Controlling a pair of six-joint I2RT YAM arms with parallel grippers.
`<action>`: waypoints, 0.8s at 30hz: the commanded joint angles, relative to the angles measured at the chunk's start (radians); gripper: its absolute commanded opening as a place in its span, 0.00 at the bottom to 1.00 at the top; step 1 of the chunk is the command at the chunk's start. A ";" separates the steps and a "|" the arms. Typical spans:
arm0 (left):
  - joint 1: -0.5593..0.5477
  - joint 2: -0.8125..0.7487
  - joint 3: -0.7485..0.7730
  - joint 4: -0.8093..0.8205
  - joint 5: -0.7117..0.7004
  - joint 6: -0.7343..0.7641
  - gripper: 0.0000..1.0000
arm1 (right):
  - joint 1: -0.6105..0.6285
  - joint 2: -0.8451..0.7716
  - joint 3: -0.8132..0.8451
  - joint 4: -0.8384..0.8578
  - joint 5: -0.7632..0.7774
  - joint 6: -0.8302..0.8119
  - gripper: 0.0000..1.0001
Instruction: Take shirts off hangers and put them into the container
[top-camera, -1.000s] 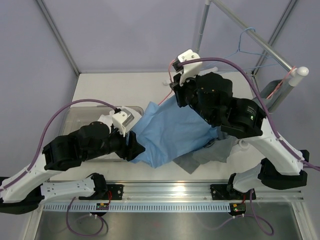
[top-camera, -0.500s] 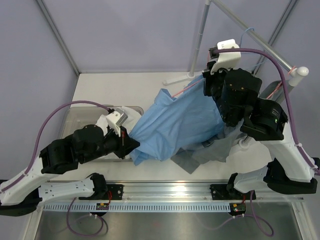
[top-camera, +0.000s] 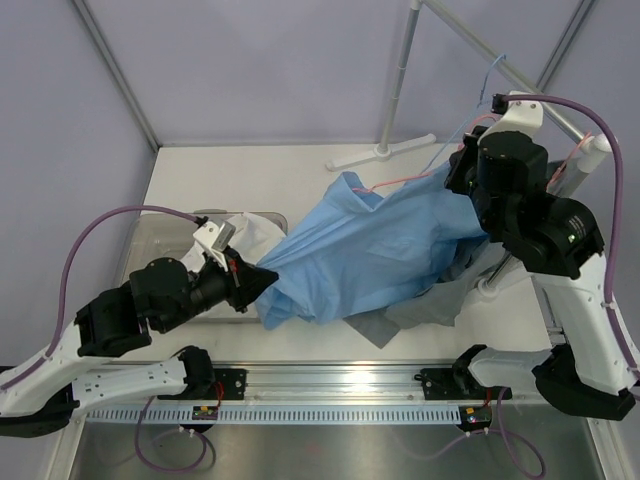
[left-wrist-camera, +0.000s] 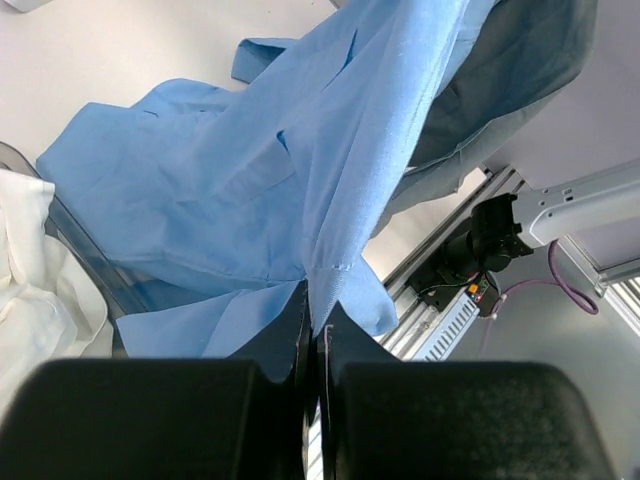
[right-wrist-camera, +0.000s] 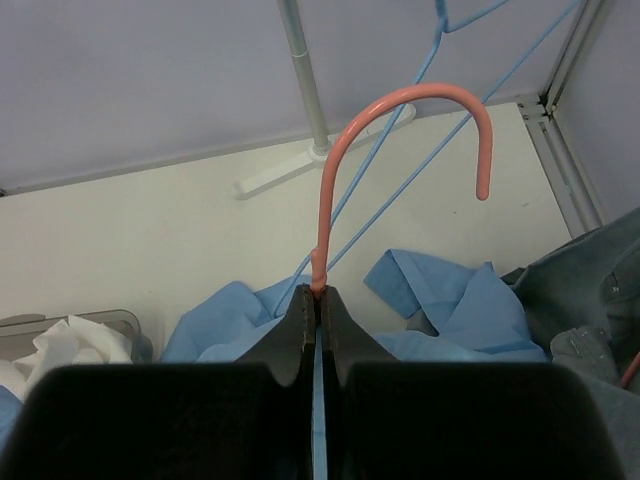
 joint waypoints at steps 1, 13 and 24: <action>-0.002 -0.021 -0.026 -0.090 -0.077 -0.010 0.00 | -0.127 -0.084 0.009 0.038 0.097 0.027 0.00; -0.002 0.001 -0.170 0.037 0.048 -0.020 0.00 | -0.267 -0.052 0.145 0.015 -0.243 0.108 0.00; -0.104 0.053 -0.319 0.293 0.062 -0.022 0.00 | -0.276 0.026 0.343 -0.015 -0.430 0.136 0.00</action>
